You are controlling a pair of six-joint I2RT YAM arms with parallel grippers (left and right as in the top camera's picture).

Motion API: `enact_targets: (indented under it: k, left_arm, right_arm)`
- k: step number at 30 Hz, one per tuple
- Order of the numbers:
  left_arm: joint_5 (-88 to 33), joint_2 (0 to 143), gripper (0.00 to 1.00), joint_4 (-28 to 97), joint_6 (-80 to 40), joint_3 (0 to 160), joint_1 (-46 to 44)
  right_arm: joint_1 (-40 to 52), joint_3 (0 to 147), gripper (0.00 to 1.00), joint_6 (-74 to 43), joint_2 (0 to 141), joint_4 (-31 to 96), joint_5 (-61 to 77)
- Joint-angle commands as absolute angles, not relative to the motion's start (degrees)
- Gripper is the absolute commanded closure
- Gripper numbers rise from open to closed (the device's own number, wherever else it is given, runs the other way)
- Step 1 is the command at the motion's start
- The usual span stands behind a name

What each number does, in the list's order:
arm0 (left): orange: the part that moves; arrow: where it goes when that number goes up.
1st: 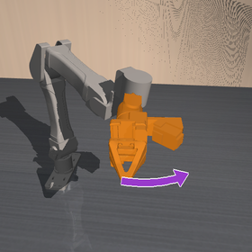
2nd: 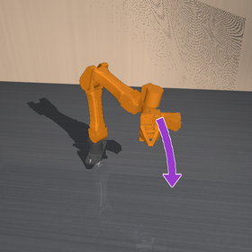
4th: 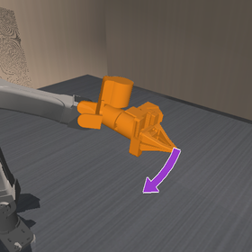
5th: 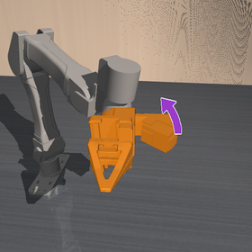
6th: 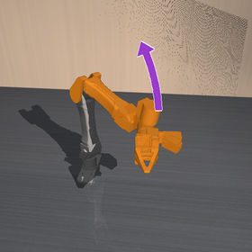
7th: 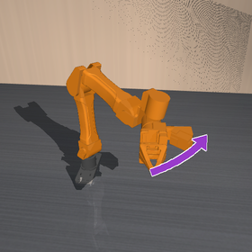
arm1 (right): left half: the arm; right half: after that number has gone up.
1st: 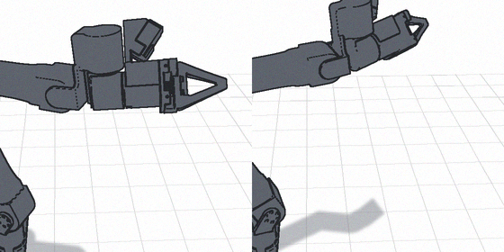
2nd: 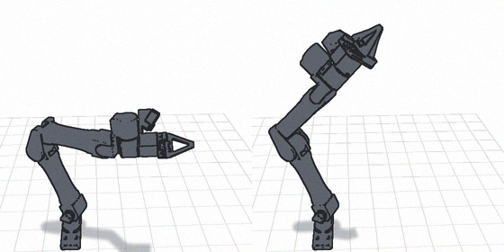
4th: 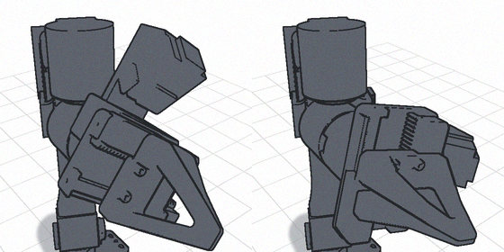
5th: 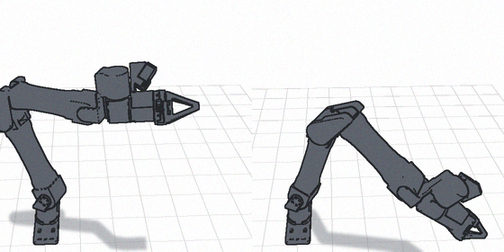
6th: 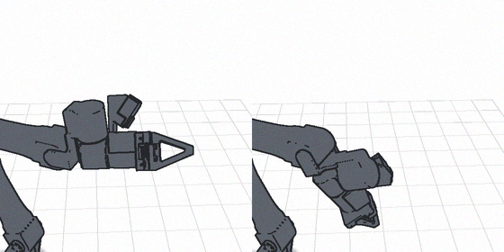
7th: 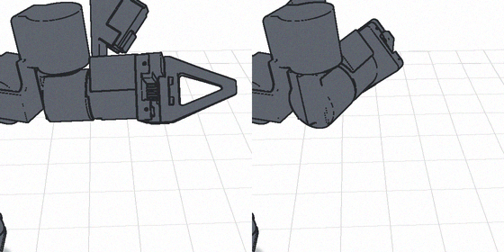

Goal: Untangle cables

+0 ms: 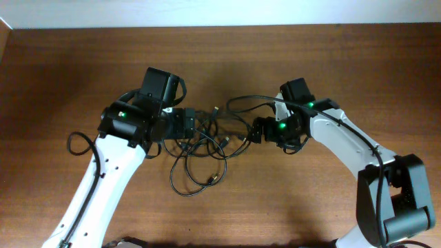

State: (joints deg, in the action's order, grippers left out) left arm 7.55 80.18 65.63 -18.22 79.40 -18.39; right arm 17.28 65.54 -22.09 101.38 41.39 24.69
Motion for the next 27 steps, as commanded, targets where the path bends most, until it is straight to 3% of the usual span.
enact_targets:
  k: [1,7,16,20,23,27]
  left_arm:
    - [7.97,79.26,0.01,65.67,-18.81,79.55,-18.2]
    - [7.99,79.26,0.01,65.67,-18.81,79.55,-18.2]
    - [7.97,79.26,0.01,65.67,-18.81,79.55,-18.2]
    - [7.97,79.26,0.01,65.67,-18.81,79.55,-18.2]
    - [7.97,79.26,0.01,65.67,-18.81,79.55,-18.2]
    - [7.99,79.26,0.01,65.67,-18.81,79.55,-18.2]
  right_arm:
    - [17.67,64.38,0.0,-21.93,101.8,40.91,24.38]
    - [17.63,64.27,0.0,-21.3,101.8,46.63,20.08]
    - [22.61,64.27,0.01,-21.56,101.97,37.26,26.98]
    - [25.52,64.27,0.29,-23.44,102.0,34.13,26.33]
    - [25.39,64.27,0.96,-23.42,102.0,33.98,26.06]
    - [25.34,64.29,0.96,-23.4,102.0,34.0,23.31]
